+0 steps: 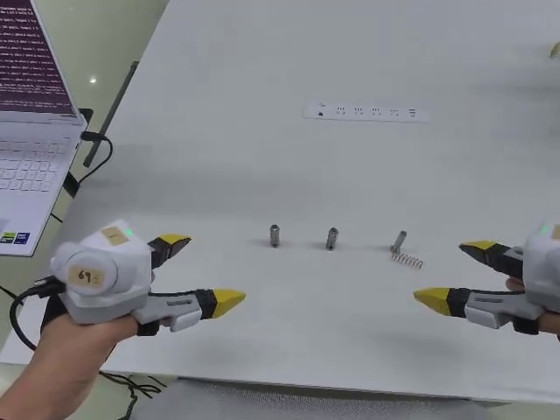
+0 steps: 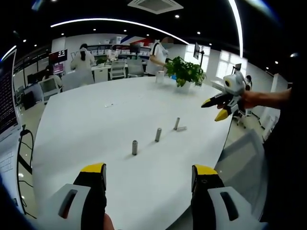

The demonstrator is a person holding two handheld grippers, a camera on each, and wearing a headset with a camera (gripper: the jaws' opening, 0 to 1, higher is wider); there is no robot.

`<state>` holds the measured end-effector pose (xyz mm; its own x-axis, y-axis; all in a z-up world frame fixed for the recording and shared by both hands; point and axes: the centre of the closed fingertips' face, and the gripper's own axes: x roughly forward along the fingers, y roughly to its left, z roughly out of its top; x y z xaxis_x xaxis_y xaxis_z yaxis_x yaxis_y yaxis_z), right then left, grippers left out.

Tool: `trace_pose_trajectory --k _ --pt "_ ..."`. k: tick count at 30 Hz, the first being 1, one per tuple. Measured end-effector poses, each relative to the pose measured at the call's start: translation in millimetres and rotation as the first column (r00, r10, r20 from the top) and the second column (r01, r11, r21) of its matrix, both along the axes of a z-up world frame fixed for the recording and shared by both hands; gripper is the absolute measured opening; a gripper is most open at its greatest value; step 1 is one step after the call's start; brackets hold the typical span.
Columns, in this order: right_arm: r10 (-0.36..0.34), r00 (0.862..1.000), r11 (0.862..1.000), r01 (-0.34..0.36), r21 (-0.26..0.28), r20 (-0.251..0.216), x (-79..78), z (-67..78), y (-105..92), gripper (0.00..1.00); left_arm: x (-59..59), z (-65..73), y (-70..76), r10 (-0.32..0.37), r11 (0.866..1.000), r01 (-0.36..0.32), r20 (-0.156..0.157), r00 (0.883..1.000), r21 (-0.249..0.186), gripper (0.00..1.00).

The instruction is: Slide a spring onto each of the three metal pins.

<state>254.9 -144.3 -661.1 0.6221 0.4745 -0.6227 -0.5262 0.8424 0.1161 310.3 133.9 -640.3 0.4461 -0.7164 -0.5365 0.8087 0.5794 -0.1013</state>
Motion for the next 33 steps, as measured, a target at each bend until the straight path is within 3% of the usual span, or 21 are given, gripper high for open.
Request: trace_pose_trajectory --k 11,20,25,33 --pt "-0.024 1.000 1.000 0.024 0.017 -0.003 -9.1 1.3 -3.0 0.71 -0.2 0.7 -10.4 -0.024 1.000 0.024 0.000 1.000 0.003 0.69" --pt "-0.029 1.000 0.999 0.029 0.017 -0.011 -13.9 -0.8 -4.6 0.72 -7.8 -3.6 -36.2 -0.117 0.993 0.117 -0.004 0.993 0.020 0.68" --pt "-0.030 0.999 0.999 0.031 0.018 -0.016 -17.0 -3.8 -5.2 0.72 -12.4 -5.4 -58.6 -0.191 0.981 0.191 -0.005 0.982 0.028 0.67" --pt "-0.025 1.000 0.999 0.025 0.022 -0.016 -19.4 -1.9 -2.3 0.72 -15.5 -9.9 -105.3 -0.346 0.937 0.346 0.003 0.938 0.049 0.66"
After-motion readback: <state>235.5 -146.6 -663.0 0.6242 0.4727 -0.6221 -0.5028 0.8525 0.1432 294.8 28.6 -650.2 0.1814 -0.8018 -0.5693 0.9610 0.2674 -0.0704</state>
